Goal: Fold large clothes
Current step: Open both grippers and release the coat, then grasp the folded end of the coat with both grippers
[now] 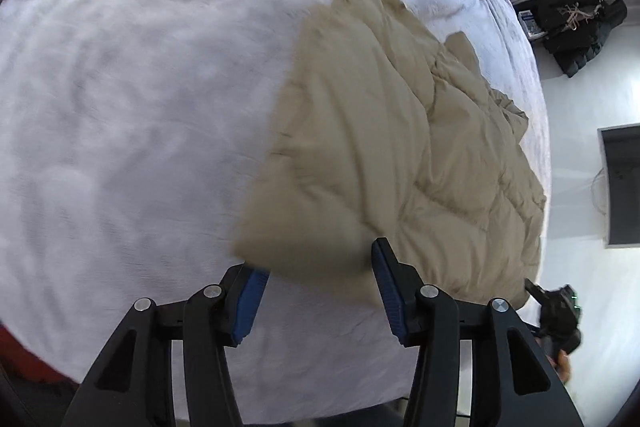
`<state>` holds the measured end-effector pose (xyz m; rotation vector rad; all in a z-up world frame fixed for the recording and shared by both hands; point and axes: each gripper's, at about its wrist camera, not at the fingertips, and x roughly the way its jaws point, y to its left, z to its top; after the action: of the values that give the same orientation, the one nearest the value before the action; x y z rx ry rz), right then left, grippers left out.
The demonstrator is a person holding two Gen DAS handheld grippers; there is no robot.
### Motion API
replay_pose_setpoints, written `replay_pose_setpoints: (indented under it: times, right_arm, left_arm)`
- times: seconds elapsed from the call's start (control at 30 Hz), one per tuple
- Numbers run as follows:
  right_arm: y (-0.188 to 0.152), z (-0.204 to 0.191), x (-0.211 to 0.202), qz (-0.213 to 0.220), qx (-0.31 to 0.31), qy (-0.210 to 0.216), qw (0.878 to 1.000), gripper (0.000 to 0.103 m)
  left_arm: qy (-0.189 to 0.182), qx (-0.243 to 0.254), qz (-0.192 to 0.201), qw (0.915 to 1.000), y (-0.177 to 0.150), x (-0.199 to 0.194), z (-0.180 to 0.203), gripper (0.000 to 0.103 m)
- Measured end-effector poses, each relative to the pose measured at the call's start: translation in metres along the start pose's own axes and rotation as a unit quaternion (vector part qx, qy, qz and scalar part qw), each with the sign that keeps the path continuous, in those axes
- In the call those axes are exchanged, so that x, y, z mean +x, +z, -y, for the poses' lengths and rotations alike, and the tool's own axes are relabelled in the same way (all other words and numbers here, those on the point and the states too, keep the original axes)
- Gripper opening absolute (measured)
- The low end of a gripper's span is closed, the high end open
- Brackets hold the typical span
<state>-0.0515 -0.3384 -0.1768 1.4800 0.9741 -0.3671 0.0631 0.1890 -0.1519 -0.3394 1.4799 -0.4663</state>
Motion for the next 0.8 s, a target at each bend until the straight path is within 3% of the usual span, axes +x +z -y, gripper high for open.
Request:
replay_pose_setpoints:
  times: [0.17, 0.3, 0.33, 0.37, 0.53, 0.6, 0.8]
  right_arm:
    - [-0.017, -0.028, 0.015, -0.058, -0.057, 0.017, 0.997, 0.059]
    - [-0.041, -0.082, 0.040, -0.093, -0.132, 0.023, 0.987, 0.040]
    - [-0.073, -0.081, 0.046, -0.096, -0.150, 0.020, 0.984, 0.037]
    - [-0.082, -0.086, 0.052, -0.097, -0.161, 0.016, 0.982, 0.032]
    - [-0.097, -0.109, 0.068, -0.077, -0.222, -0.033, 0.971, 0.023]
    - [-0.113, -0.101, 0.050, -0.065, -0.244, -0.057, 0.966, 0.023]
    - [-0.112, -0.092, 0.021, -0.010, -0.292, -0.121, 0.949, 0.023]
  left_arm:
    - [0.032, 0.025, 0.041, 0.9983, 0.014, -0.030, 0.002, 0.053]
    - [0.035, 0.044, 0.065, 0.9963, 0.032, -0.037, 0.012, 0.053]
    - [0.036, 0.049, 0.069, 0.9958, 0.037, -0.036, 0.018, 0.053]
    - [0.037, 0.054, 0.072, 0.9953, 0.042, -0.034, 0.022, 0.053]
    - [0.053, 0.075, 0.081, 0.9925, 0.055, -0.018, 0.047, 0.053]
    - [0.057, 0.087, 0.083, 0.9911, 0.058, -0.012, 0.053, 0.053]
    - [0.093, 0.095, 0.064, 0.9890, 0.063, 0.016, 0.051, 0.053]
